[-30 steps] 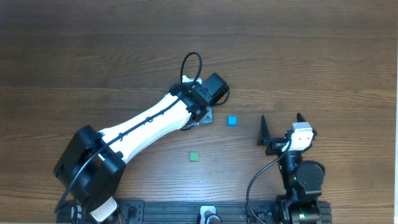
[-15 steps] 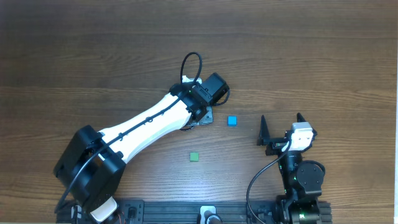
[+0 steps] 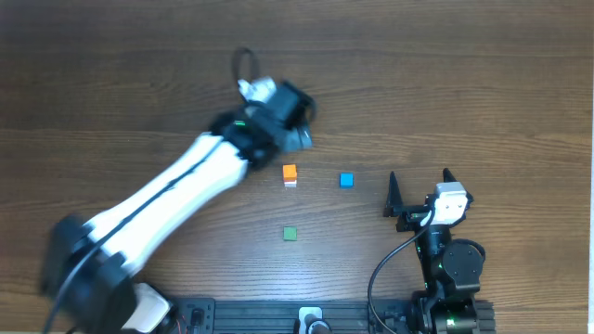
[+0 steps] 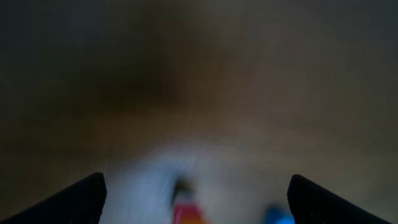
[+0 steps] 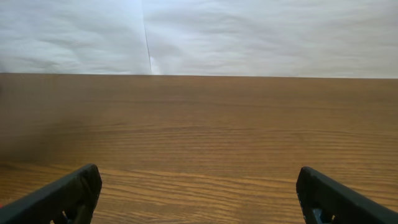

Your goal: Stack Cubes

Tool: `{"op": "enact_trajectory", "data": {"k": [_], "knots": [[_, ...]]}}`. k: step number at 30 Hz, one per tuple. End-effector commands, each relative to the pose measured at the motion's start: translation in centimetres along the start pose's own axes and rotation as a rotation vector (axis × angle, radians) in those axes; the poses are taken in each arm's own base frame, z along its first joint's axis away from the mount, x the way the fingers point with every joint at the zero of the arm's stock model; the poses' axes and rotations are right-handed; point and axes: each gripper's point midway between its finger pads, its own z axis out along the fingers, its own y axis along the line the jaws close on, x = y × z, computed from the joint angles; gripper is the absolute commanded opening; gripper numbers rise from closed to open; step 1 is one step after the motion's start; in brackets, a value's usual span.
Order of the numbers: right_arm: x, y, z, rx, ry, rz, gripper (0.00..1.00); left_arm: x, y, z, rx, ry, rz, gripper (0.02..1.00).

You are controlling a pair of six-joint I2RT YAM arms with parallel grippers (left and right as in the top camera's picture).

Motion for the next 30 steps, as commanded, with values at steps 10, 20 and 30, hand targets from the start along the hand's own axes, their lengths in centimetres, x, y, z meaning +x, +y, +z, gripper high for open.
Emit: {"op": "enact_trajectory", "data": {"k": [10,20,30], "knots": [[0.2,0.0,0.0,-0.002,0.001,0.002,0.993,-8.6,10.5,-14.7,0.334,-0.719,0.041,0.897],[0.2,0.0,0.0,-0.002,0.001,0.002,0.993,-3.5,15.4,-16.1,0.262,-0.882,0.295,0.882],[0.2,0.0,0.0,-0.002,0.001,0.002,0.991,-0.3,16.5,-13.9,0.311,-1.041,0.352,0.879]]}}
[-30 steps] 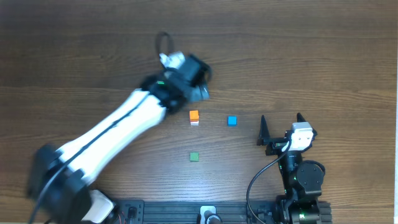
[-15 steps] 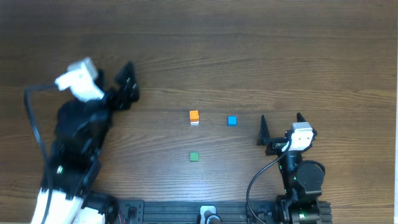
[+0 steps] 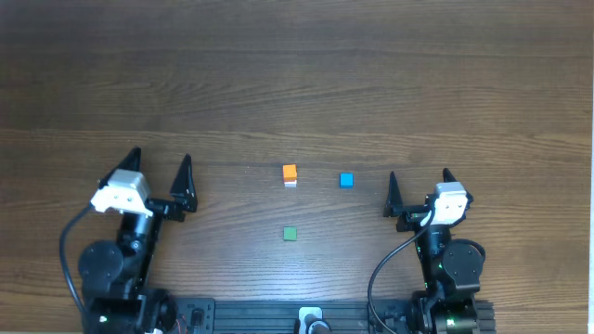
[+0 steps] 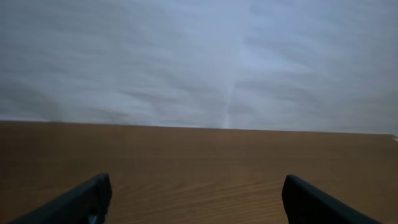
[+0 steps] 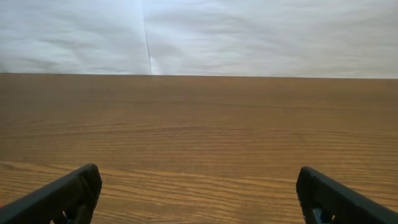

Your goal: Stack Cubes

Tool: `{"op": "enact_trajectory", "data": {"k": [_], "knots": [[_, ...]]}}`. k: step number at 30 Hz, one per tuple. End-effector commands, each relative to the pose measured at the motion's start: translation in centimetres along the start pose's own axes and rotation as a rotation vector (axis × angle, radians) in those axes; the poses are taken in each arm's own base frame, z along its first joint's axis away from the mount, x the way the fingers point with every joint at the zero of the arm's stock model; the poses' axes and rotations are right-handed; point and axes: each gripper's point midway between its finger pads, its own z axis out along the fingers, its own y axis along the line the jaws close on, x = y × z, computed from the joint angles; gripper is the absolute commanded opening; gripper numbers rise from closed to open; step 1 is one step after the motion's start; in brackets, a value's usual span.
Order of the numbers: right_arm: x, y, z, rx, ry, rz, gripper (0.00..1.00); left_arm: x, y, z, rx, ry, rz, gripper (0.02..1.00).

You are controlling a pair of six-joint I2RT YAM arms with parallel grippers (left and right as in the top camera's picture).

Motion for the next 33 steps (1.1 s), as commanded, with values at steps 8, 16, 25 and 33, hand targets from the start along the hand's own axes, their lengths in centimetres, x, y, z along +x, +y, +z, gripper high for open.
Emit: {"op": "enact_trajectory", "data": {"k": [8,16,25,33], "knots": [[0.2,0.0,0.0,-0.002,0.001,0.003,0.989,4.0,-0.5,-0.4,0.064,0.002,0.167,0.996],[0.2,0.0,0.0,-0.002,0.001,0.002,0.991,6.6,0.4,-0.6,0.038,0.069,0.16,0.998],[0.2,0.0,0.0,-0.002,0.001,0.003,0.991,7.6,0.9,-0.7,0.023,0.11,0.154,0.998],[0.2,0.0,0.0,-0.002,0.001,0.002,0.993,7.7,0.9,-0.7,0.023,0.112,0.153,0.998]]}}
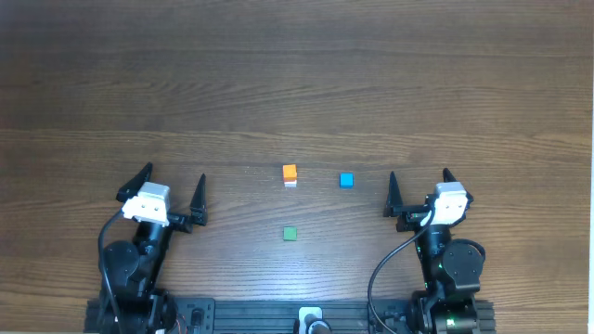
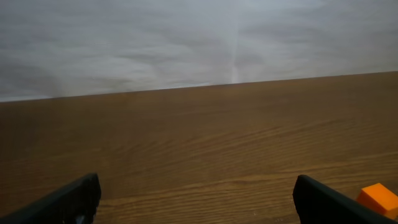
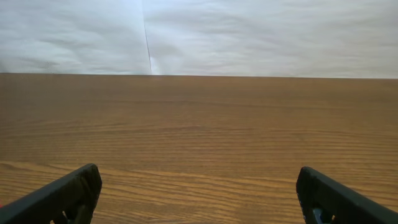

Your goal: Stack Cubes

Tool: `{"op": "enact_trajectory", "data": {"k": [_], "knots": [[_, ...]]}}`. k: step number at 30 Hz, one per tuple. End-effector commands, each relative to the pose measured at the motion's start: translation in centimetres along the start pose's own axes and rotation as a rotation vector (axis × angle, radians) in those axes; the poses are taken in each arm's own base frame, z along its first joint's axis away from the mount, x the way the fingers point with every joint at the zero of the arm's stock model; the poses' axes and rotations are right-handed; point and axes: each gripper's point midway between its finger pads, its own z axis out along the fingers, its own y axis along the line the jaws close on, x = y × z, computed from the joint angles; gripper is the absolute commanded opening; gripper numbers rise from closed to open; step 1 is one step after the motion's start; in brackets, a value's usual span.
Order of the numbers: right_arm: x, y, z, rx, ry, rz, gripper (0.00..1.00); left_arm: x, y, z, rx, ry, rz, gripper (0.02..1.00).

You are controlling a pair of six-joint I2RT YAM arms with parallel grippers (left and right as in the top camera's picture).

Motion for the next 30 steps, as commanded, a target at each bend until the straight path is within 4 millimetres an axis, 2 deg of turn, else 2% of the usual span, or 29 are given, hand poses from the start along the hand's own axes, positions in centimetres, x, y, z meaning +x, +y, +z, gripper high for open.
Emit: {"op": "enact_trajectory", "data": {"k": [1,18,22,30], "knots": [[0.2,0.0,0.0,-0.002,0.001,0.002,0.991,0.1,-0.1,0.0,0.007,-0.003,0.018,0.998],[0.2,0.0,0.0,-0.002,0.001,0.002,0.993,0.1,-0.1,0.0,0.007,-0.002,0.017,0.998],[0.0,-0.7,0.0,0.04,-0.01,0.011,0.993,0.1,-0.1,0.0,0.007,-0.002,0.017,0.998],[0.2,1.9,-0.1,-0.112,0.028,0.187,0.993,0.1,-0.1,0.0,0.007,-0.002,0.017,0.989]]}}
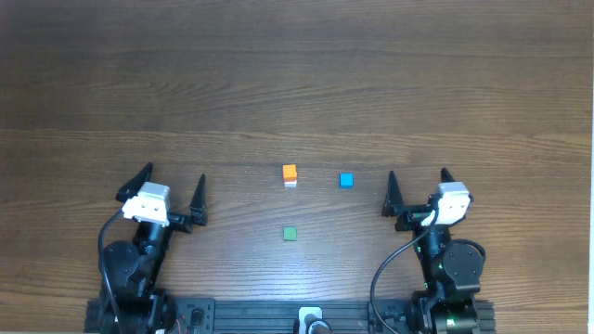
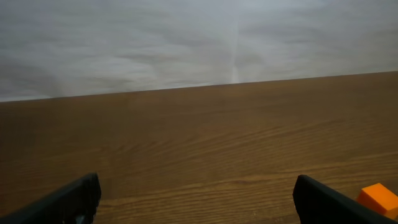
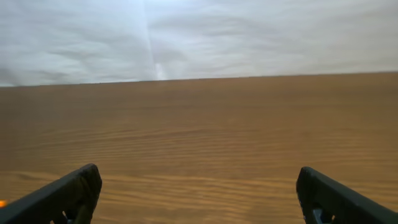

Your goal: Stack Cubes

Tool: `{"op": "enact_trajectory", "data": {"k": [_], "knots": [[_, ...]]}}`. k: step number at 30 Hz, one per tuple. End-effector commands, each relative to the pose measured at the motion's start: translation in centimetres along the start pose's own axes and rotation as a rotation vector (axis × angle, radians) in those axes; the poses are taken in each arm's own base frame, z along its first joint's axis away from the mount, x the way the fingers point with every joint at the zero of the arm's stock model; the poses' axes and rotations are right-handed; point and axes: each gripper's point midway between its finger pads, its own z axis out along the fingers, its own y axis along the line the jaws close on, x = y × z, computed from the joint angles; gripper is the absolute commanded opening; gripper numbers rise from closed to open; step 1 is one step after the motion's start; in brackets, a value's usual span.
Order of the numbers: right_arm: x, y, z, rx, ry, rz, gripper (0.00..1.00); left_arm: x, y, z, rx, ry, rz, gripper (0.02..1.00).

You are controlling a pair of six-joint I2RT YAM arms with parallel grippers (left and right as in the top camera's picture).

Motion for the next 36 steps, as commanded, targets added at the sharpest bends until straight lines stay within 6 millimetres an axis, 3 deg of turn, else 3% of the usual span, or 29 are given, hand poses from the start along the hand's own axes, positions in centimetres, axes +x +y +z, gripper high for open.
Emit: {"op": "enact_trajectory", "data": {"k": [1,10,14,17,23,26,36], "knots": [[0.1,2.0,-0.2,-0.113,0.044,0.131,0.993,0.1,-0.1,0.0,0.007,-0.002,0.017,0.998],[-4.5,8.8,-2.5,-0.471,0.227,0.211,0.993,0.1,-0.1,0.0,0.007,-0.002,0.017,0.998],[-6.6,11.1,-3.1,-0.587,0.353,0.262,0.993,0.1,-0.1,0.0,0.007,-0.002,0.017,0.998],[-7.0,11.7,-3.0,-0.602,0.478,0.317,0.993,0.1,-0.1,0.0,0.007,-0.002,0.017,0.998],[-6.0,12.4,-2.6,-0.574,0.719,0.377,0.991,0.1,-0.1,0.0,0.007,-0.002,0.017,0.996],[-5.1,13.8,-2.8,-0.601,0.834,0.383,0.993,0.1,-0.1,0.0,0.007,-0.002,0.017,0.998],[1.7,18.1,-3.8,-0.421,1.132,0.249,0.993,0.1,-0.1,0.0,0.007,-0.002,0.017,1.0]]}}
